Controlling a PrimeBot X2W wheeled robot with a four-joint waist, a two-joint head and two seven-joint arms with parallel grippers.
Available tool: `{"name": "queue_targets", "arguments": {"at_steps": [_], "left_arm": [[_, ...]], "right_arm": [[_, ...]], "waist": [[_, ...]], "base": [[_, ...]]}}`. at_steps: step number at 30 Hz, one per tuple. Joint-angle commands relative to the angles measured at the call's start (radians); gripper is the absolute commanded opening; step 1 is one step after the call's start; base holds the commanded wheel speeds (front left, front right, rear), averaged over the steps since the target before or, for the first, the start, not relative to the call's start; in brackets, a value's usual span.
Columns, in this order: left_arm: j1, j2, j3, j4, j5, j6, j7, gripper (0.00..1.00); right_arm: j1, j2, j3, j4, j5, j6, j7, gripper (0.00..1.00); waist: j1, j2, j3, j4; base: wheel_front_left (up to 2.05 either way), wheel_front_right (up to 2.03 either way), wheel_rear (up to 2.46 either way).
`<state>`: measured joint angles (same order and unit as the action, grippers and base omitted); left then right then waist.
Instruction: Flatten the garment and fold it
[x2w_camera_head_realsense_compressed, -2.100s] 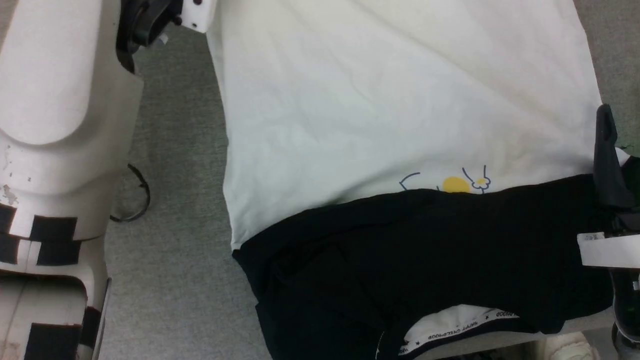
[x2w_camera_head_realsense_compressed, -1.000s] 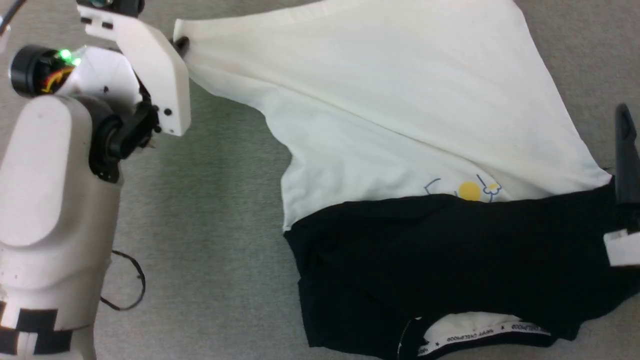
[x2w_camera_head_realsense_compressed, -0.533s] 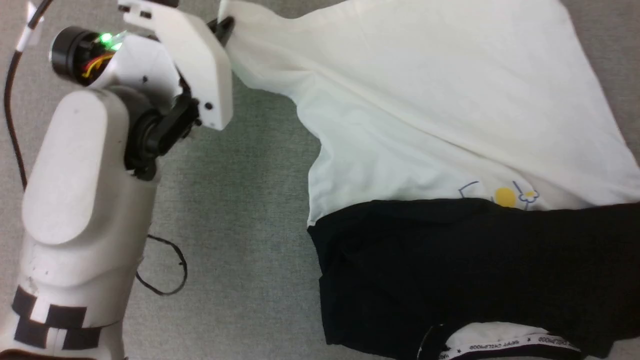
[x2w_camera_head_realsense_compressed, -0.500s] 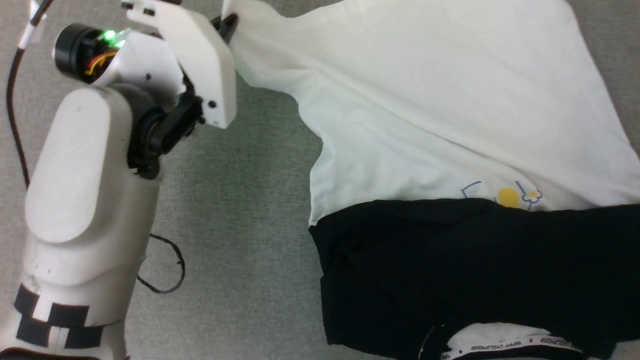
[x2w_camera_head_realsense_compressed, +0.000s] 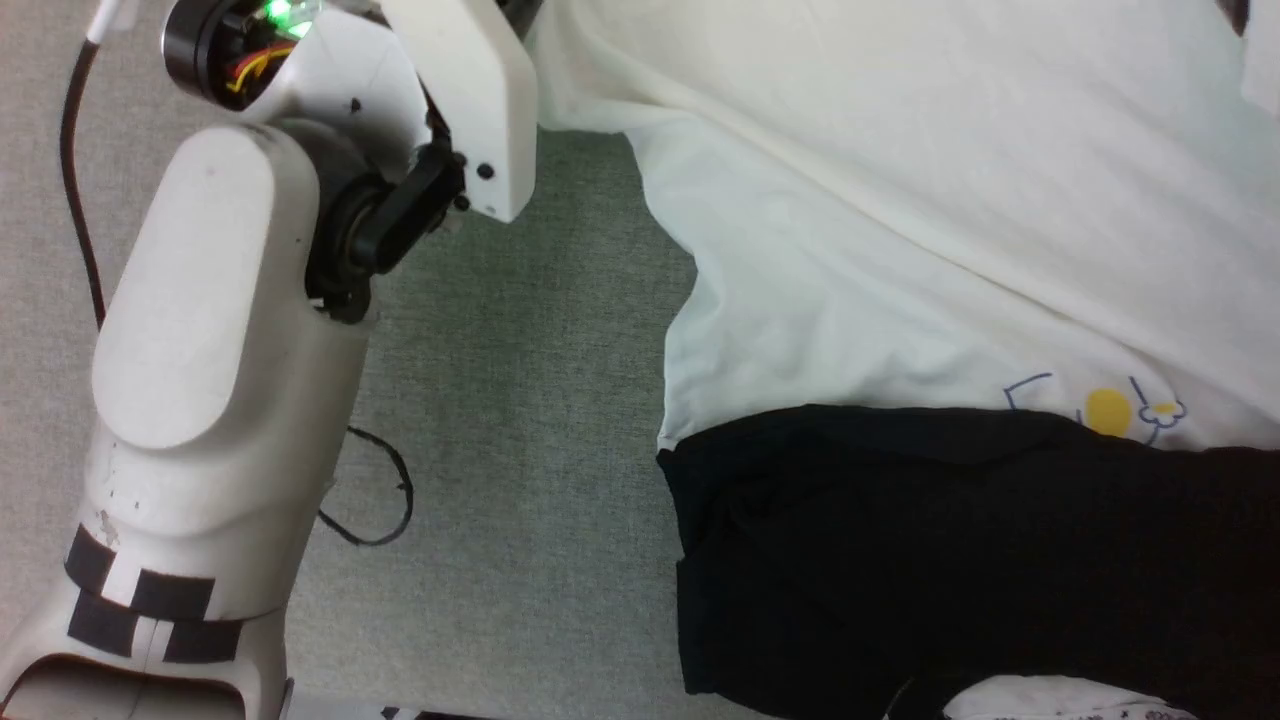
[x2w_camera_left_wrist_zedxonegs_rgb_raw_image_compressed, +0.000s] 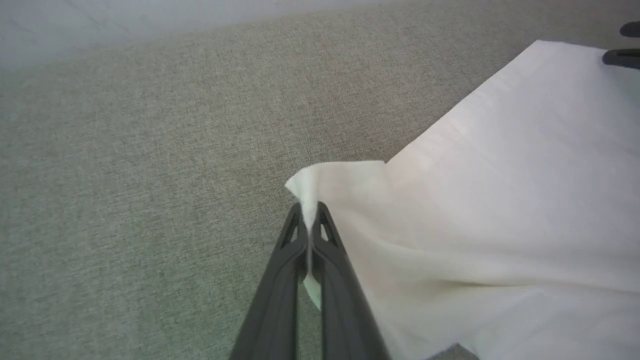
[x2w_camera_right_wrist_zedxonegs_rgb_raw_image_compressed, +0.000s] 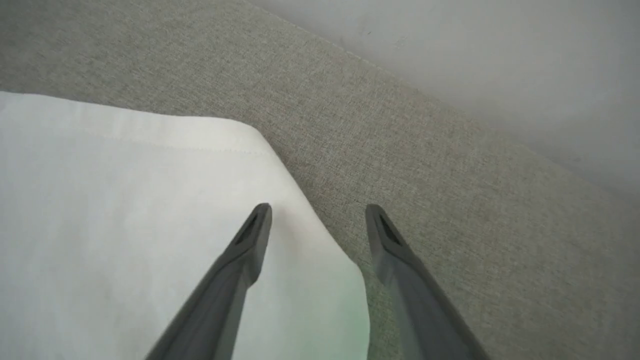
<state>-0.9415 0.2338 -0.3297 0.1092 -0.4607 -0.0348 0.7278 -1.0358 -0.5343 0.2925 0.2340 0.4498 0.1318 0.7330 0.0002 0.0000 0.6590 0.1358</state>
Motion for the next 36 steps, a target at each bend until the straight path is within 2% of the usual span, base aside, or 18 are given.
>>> {"name": "queue_targets", "arguments": {"at_steps": [1,10,11,13,14,21,36], "left_arm": [[-0.017,-0.004,-0.003,0.002,-0.008,-0.006,-0.008,0.00],[-0.046,-0.022,-0.021,0.022,-0.010,-0.011,-0.021,0.00],[-0.048,-0.024,-0.022,0.025,-0.010,-0.011,-0.023,0.00],[-0.051,-0.025,-0.024,0.031,-0.011,-0.011,-0.027,0.00],[-0.052,-0.025,-0.024,0.034,-0.012,-0.012,-0.029,0.00],[-0.059,-0.011,-0.002,0.045,-0.012,-0.011,-0.085,0.00],[-0.092,0.018,0.010,0.114,0.048,-0.045,-0.375,0.00]], "right_arm": [[-0.020,-0.005,0.015,0.013,0.005,-0.001,0.011,1.00],[-0.074,-0.021,0.106,0.078,0.033,-0.001,0.007,1.00],[-0.076,-0.021,0.112,0.086,0.036,-0.001,0.005,0.65],[-0.080,-0.018,0.114,0.102,0.040,-0.001,0.004,0.09],[-0.081,-0.017,0.116,0.108,0.041,-0.001,0.002,0.00],[-0.087,-0.024,0.054,0.144,0.025,-0.001,-0.075,0.00],[-0.018,-0.031,-0.049,0.163,0.045,-0.001,-0.313,0.00]], "waist": [[-0.0002,0.0000,0.022,0.016],[-0.0002,0.0000,0.057,0.039],[-0.0002,0.0000,0.059,0.040],[-0.0002,0.0000,0.061,0.040],[-0.0002,0.0000,0.061,0.040],[-0.0002,0.0000,0.033,0.019],[-0.0002,0.0000,-0.157,-0.091]], "base": [[0.00,0.00,0.00],[0.00,0.00,0.00],[0.00,0.00,0.00],[0.00,0.00,0.00],[0.00,0.00,0.00],[0.00,0.00,0.00],[0.00,0.00,0.00]]}}
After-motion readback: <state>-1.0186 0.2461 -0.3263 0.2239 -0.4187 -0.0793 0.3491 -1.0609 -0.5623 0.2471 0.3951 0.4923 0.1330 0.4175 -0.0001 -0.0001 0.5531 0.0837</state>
